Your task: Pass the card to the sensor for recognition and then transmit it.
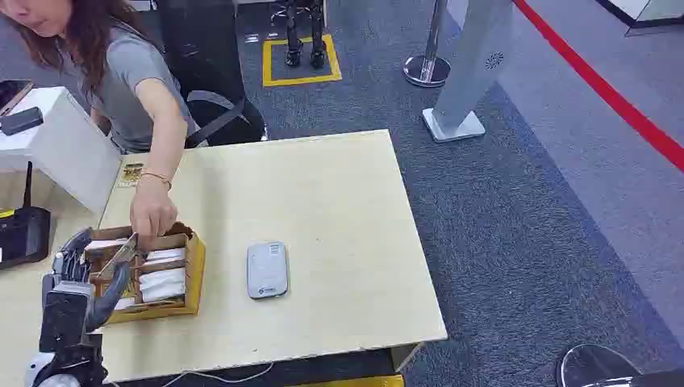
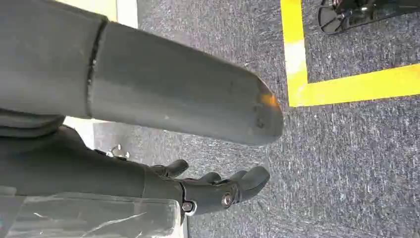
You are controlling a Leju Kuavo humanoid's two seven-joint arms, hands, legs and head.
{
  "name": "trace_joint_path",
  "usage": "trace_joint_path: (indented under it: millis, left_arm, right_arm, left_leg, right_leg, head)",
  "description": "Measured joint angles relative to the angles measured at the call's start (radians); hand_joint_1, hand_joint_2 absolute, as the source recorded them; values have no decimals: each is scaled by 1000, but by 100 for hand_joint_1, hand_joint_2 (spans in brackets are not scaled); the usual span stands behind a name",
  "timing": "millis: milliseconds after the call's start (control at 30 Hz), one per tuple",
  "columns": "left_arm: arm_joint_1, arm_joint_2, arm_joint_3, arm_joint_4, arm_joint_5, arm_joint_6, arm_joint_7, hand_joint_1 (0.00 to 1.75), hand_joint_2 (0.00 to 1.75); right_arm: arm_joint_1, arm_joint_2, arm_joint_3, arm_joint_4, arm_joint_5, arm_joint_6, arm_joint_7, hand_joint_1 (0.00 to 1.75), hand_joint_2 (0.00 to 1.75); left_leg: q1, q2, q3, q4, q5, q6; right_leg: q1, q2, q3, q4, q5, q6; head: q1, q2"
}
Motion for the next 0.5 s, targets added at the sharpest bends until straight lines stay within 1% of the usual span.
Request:
trace_joint_path:
  millis: [500]
  left_arm:
    - [-12, 0, -3, 13, 3, 17, 19, 175, 175]
  right_arm:
    - [0, 9, 6, 0, 9, 0, 10, 0, 0]
  left_leg:
    - [0, 0, 0, 0, 0, 0]
  right_leg:
    - [0, 0, 0, 0, 0, 0]
  head:
    - [0, 0]
